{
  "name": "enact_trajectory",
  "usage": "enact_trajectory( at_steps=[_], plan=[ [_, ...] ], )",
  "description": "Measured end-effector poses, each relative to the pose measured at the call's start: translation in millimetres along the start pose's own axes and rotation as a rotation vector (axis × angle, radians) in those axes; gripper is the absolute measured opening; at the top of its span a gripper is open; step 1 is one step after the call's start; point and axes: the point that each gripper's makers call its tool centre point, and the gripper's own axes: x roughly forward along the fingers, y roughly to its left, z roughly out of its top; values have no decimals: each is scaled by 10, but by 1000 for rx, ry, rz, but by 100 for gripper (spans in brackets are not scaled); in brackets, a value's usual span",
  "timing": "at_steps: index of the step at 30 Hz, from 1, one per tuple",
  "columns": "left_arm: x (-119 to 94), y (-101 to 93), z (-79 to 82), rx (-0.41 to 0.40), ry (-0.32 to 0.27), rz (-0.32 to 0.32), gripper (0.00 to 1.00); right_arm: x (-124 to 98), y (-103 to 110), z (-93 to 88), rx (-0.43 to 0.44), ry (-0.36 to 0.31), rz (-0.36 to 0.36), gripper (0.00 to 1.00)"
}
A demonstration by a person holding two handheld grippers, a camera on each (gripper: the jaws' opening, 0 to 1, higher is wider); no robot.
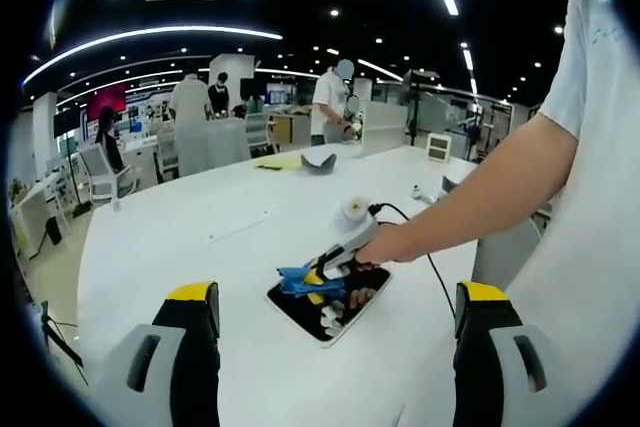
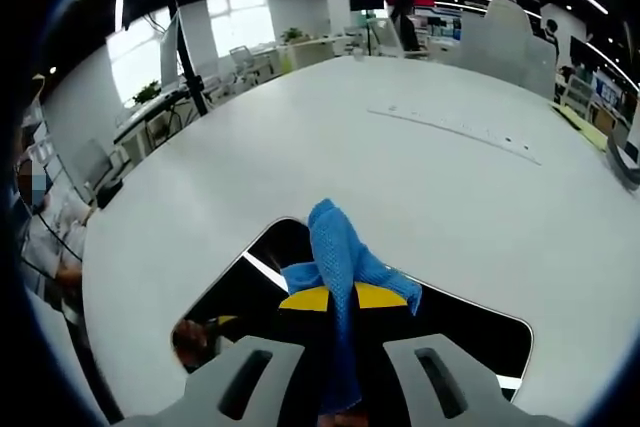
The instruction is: Wipe the mirror surface with the cleaning cloth until all visible marks leave the cleaned area.
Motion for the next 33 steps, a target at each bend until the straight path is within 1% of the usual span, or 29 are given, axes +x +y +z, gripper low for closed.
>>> enact_trajectory(
  at_steps=[11, 17, 20, 23, 33],
  plan=[
    [14, -23, -36, -2, 13, -13, 99, 8, -2, 10, 0, 4, 9, 2],
    [23, -38, -51, 0, 18, -20, 99, 21, -2, 23, -2, 7, -6, 2],
    [16, -23, -56, -4, 16, -15, 99, 26, -12, 25, 39, 1, 4, 2],
    [14, -15, -65, -5, 15, -14, 99, 36, 0, 31, 24, 8, 10, 2],
    [2, -3, -63, -6, 14, -17, 99, 78, 23, 70, 38, 8, 15, 2]
  ],
)
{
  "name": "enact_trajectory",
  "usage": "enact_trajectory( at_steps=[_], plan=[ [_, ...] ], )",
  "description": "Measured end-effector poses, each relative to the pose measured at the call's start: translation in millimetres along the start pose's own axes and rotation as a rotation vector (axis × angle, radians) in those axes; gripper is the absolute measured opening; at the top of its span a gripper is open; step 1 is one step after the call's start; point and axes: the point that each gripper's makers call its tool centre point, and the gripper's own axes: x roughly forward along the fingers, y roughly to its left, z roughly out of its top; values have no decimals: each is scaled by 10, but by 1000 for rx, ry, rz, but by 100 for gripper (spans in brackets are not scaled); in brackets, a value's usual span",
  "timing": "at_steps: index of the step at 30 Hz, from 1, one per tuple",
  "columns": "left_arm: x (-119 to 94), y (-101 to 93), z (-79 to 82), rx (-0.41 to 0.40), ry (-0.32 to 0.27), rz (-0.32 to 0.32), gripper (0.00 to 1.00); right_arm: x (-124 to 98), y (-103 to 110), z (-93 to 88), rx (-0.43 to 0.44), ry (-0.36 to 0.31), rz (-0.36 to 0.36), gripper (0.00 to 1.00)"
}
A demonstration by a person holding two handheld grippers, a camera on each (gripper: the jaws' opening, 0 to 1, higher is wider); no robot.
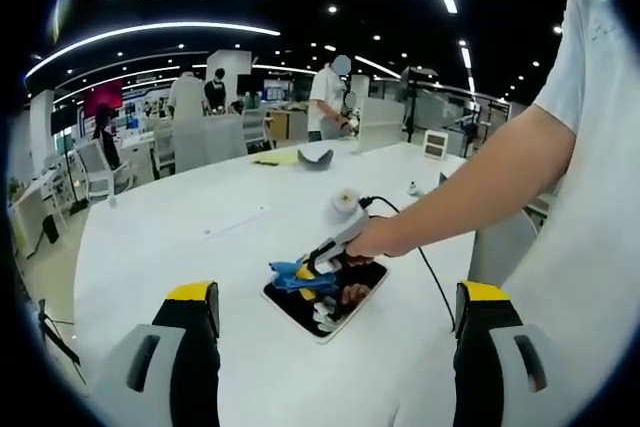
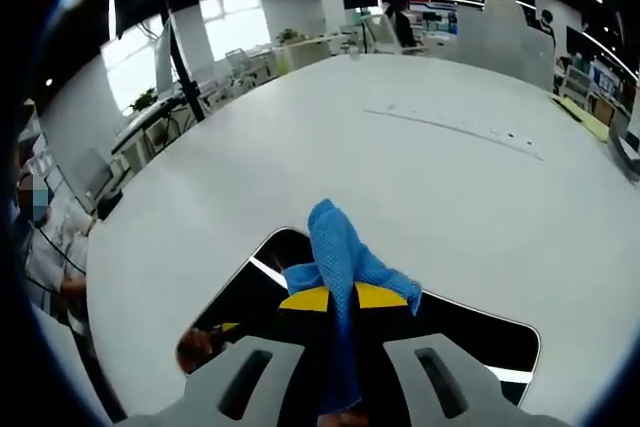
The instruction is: Wipe the mirror surface with the cleaning cloth until all visible marks leave the cleaned area.
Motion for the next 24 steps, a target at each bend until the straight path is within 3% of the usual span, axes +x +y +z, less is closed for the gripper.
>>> enact_trajectory(
  at_steps=[24],
  plan=[
    [-8, 2, -52, -20, -12, 1, 99, 33, 85, 19, -58, 15, 14, 3]
  ],
)
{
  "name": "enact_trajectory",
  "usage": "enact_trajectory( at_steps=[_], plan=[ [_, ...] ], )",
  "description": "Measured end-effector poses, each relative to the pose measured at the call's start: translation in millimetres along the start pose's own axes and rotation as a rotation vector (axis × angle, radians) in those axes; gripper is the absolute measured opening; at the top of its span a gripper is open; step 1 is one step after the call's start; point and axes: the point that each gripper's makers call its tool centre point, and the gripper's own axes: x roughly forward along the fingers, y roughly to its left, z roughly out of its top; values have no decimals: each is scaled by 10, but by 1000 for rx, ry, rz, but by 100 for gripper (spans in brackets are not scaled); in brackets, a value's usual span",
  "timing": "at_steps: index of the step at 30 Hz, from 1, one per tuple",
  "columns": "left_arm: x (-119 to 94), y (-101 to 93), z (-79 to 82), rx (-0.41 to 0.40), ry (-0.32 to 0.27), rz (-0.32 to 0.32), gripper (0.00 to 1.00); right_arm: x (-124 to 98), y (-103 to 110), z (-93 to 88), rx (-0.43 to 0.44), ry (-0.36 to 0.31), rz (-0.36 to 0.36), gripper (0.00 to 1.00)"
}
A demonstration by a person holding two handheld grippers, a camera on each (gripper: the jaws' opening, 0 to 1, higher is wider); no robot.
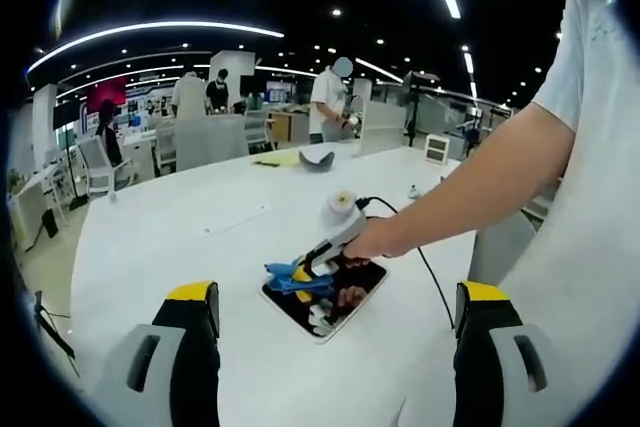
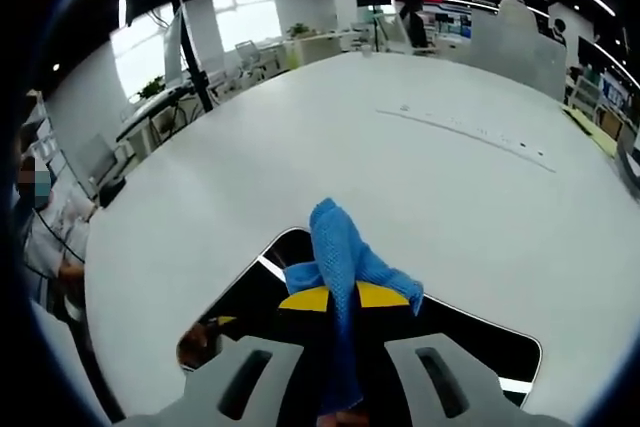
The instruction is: Wipe the mirror surface with the cleaning cloth until all visible marks leave the cleaned area.
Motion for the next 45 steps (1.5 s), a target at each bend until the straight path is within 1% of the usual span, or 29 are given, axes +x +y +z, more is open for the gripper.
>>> enact_trajectory(
  at_steps=[13, 23, 29, 36, 45],
  plan=[
    [-42, -74, -21, 0, 3, 0, 99, -27, 166, -44, -33, 3, 20, 3],
    [-122, -137, -54, 5, 10, 1, 99, -56, 281, -99, -55, 2, 35, 3],
    [-152, -206, -83, 6, 16, -1, 99, -79, 359, -141, -57, -1, 41, 3],
    [-199, -280, -70, 20, 12, 7, 99, -106, 432, -176, -60, -5, 47, 3],
    [-272, -314, -93, 21, 8, 18, 99, -147, 535, -228, -64, -5, 50, 3]
  ],
)
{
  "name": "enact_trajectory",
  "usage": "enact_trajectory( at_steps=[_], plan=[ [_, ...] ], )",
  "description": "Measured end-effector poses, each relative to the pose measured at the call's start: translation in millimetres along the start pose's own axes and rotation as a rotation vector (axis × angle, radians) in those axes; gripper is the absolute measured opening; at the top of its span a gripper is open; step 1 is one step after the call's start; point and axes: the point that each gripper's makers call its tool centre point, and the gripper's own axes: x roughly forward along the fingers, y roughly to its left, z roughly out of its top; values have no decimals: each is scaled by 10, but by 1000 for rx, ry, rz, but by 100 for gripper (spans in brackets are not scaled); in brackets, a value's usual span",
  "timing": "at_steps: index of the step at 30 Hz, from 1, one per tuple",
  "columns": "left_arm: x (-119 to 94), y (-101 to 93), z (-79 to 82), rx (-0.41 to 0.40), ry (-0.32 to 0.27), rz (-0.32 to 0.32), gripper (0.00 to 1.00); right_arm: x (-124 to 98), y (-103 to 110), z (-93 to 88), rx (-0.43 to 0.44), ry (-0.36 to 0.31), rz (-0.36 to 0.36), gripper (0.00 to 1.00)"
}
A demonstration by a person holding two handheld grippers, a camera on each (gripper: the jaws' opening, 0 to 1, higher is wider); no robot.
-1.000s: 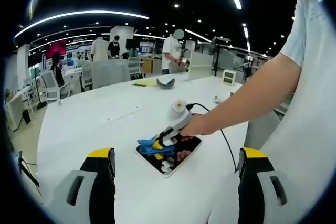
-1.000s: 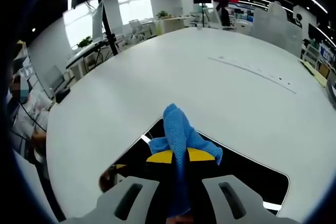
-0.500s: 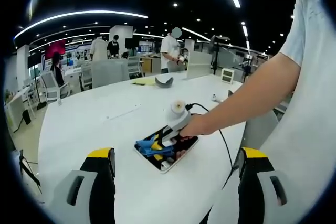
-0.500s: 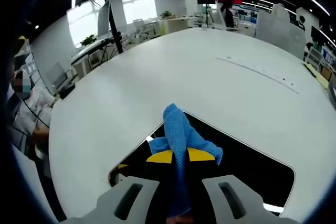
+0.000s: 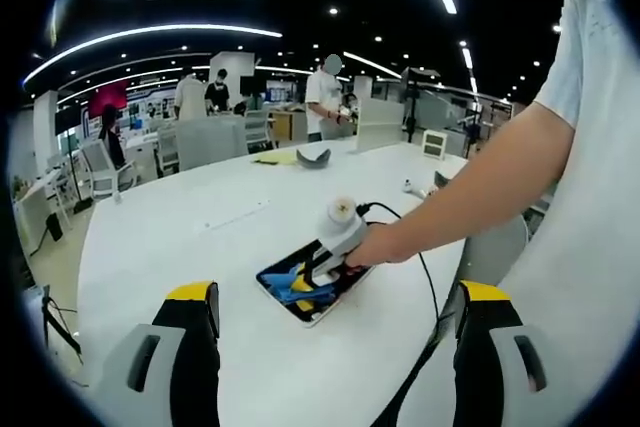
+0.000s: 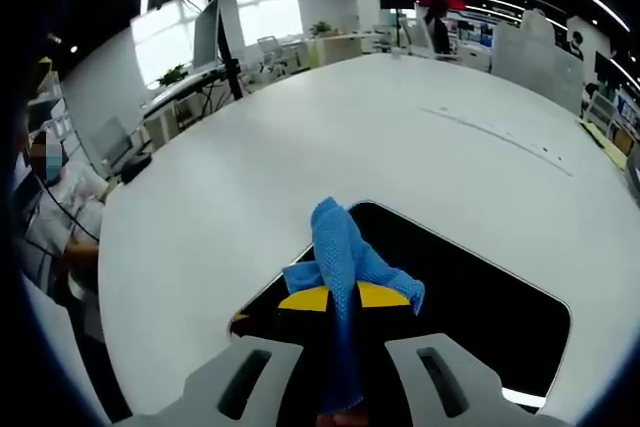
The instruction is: Wipe the mirror surface with the cleaning cloth until all visible marks leave the cleaned area.
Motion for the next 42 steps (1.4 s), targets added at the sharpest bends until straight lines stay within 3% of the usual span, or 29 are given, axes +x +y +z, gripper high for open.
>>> enact_trajectory(
  at_steps=[24, 42],
  plan=[
    [-153, -210, -132, 8, -7, 5, 99, -116, 295, -146, 4, -18, -3, 3],
    [-246, -242, -172, 11, -26, 1, 99, -171, 459, -214, -9, -9, 3, 3]
  ],
)
